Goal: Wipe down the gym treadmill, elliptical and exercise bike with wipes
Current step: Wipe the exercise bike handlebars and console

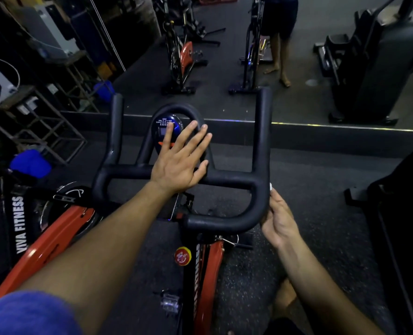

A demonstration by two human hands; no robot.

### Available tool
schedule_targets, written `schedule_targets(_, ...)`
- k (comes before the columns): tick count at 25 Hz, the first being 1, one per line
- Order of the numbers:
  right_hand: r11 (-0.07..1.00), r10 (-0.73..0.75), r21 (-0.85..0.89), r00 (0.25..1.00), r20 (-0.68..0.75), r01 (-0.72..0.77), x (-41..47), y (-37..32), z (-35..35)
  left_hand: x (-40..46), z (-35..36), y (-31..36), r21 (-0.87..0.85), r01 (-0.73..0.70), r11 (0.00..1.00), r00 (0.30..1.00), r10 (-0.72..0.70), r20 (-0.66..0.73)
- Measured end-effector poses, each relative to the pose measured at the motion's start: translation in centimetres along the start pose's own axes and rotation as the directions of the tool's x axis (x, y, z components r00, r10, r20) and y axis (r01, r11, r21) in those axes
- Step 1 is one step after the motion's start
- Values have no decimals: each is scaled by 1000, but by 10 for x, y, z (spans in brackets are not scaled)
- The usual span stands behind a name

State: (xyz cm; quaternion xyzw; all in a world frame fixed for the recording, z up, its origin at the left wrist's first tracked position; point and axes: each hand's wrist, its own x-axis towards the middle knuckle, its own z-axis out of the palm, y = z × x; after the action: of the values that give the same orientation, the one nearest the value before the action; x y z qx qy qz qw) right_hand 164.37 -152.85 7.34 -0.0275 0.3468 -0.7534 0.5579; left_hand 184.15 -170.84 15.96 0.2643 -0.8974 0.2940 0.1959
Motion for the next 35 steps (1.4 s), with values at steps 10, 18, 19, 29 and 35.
schedule_targets(10, 977, 212, 5, 974, 78, -213, -51, 44, -4, 0, 1, -1, -28, -3, 1000, 1000, 2, -18)
schedule_targets(18, 933, 350, 12, 918, 187, -358, -60, 101, 44, 2, -2, 0, -12, 4, 1000, 1000, -5, -8)
schedule_targets(19, 927, 365, 8, 909, 203, -374, -59, 101, 48, 2, -2, 1, -10, 3, 1000, 1000, -3, 0)
schedule_targets(29, 888, 452, -19, 863, 224, -460, -63, 94, 65, 0, -3, 3, 18, 15, 1000, 1000, -15, -2)
schedule_targets(35, 921, 384, 59, 922, 40, -386, -80, 37, 5, 0, -2, 3, 19, 17, 1000, 1000, -17, 5)
